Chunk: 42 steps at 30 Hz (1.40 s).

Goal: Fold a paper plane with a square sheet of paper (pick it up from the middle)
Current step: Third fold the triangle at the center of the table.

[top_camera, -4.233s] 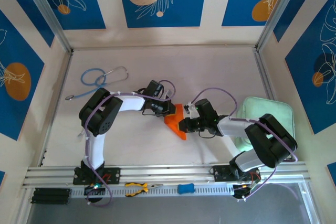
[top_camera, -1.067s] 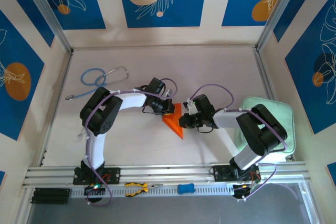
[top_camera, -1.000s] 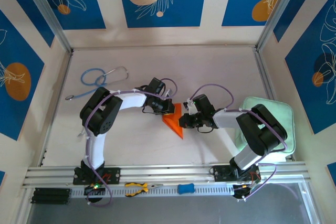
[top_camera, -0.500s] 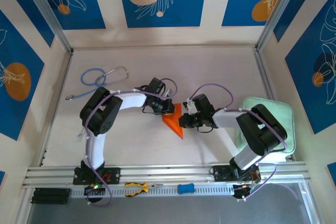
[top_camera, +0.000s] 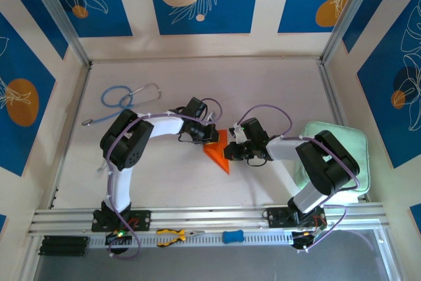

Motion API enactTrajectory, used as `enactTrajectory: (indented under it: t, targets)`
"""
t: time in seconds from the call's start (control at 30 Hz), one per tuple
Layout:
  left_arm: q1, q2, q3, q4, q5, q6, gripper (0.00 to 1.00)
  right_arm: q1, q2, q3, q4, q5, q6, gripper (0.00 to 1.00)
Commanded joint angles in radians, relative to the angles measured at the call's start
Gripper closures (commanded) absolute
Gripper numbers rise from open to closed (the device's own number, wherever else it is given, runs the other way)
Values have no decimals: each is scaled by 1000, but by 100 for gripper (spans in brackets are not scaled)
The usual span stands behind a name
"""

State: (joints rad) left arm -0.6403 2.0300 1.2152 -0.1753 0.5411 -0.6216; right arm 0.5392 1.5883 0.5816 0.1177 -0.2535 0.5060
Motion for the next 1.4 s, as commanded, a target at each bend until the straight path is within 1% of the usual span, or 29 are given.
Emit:
enactTrajectory:
  t: [0.0, 0.17, 0.37, 0.47, 0.6, 0.73, 0.87, 1.0, 1.13, 1.27, 1.37]
  targets:
    - [-3, 0, 19, -58, -43, 15, 88, 7, 22, 16, -9, -1, 3, 98]
    - [-2, -26, 58, -79, -55, 26, 85, 8, 38, 14, 3, -9, 8, 98]
    - [-1, -74, 83, -107, -92, 30, 76, 8, 40, 12, 5, -6, 13, 98]
    - [1, -125, 51, -106, -137, 19, 73, 9, 44, 12, 7, -6, 14, 98]
    - [1, -224, -39, -51, -181, -14, 74, 9, 47, 12, 11, -2, 22, 98]
    - [1, -328, -158, 76, -151, -88, 80, 6, 51, 14, 14, 0, 32, 98]
    - [0, -394, -333, 349, -57, -252, 92, 3, 48, 13, 11, 5, 38, 98]
    - [-25, -419, -466, 556, -40, -380, 100, 1, 46, 11, 11, 9, 44, 98]
    - [-74, -404, -538, 658, -63, -440, 100, 1, 51, 14, 6, 11, 41, 98]
    - [-102, -379, -620, 796, -79, -519, 100, 0, 49, 13, 2, 11, 41, 98]
    - [-114, -363, -632, 790, -77, -517, 100, 0, 49, 14, 2, 11, 39, 98]
